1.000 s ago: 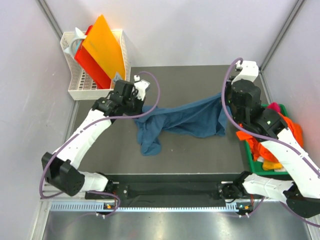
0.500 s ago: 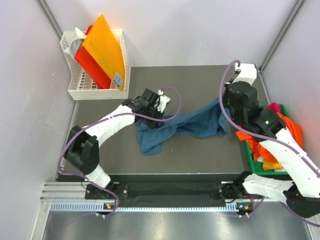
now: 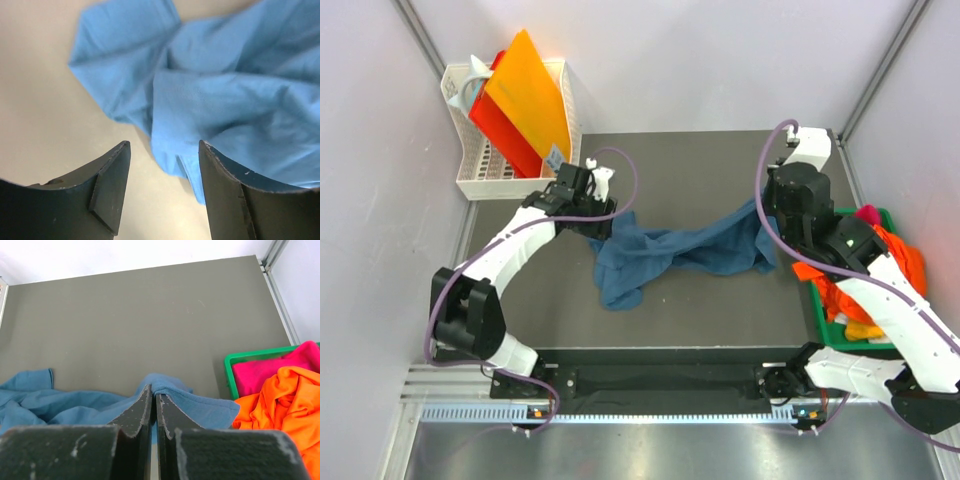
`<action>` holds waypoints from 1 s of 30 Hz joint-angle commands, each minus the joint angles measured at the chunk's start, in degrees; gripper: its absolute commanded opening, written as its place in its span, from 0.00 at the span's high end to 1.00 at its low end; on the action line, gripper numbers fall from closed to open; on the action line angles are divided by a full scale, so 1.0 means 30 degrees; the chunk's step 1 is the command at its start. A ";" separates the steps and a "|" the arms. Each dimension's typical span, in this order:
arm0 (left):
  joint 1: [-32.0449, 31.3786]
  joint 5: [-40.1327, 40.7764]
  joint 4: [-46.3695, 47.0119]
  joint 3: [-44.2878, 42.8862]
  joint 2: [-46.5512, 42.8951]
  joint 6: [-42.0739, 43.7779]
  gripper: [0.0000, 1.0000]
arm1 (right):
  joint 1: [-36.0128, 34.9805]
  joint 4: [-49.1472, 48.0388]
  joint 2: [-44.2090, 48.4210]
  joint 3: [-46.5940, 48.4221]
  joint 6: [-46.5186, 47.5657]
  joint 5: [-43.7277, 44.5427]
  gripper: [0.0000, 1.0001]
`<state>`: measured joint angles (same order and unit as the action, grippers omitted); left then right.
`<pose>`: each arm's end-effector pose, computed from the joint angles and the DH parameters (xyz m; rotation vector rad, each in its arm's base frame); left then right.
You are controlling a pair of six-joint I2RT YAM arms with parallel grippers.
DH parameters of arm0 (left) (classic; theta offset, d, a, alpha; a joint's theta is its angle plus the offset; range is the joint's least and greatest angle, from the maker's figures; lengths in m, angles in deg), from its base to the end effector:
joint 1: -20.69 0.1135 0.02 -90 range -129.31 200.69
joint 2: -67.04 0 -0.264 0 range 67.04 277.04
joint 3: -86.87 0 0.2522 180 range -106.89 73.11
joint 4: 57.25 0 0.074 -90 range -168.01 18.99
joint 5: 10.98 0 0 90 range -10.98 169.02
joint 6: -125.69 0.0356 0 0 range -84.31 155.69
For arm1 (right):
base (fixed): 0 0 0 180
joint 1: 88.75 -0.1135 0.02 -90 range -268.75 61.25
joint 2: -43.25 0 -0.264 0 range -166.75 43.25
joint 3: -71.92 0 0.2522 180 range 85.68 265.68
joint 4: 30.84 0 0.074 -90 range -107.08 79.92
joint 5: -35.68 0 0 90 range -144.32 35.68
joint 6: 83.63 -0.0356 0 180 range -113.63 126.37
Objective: Fold and stack the t-shirts
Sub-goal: Flatten out the tshirt
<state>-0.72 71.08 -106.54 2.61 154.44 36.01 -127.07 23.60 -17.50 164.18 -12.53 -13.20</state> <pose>0.3021 -0.1238 0.2768 0.5297 2.4463 -0.3265 0.1705 0.1049 0.4364 0.1385 1.8636 -0.0216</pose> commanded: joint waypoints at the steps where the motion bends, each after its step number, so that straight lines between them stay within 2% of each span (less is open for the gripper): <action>1: 0.0046 -0.1510 0.0563 0.1554 -0.0538 -0.0047 0.38 | 0.0236 -0.0701 -0.0256 -0.0034 -0.0352 0.0296 1.00; 7: 0.0046 -0.2244 0.0740 0.2494 -0.0070 -0.0575 0.38 | 0.0236 -0.0730 -0.0199 -0.0092 -0.0411 0.0179 1.00; 21: 0.0310 -0.2654 0.0681 0.1674 0.2274 -0.0692 0.43 | 0.0236 -0.0671 0.0240 -0.0649 -0.0411 0.0325 1.00; 30: 0.0602 -0.1922 0.0974 0.1791 0.2713 -0.0516 0.42 | 0.0237 -0.0935 0.0153 -0.0854 -0.0323 0.0267 1.00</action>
<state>0.46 64.94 -105.88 9.84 162.11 34.13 -127.07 22.77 -18.17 161.73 -13.36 -13.24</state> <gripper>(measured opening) 0.581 0.010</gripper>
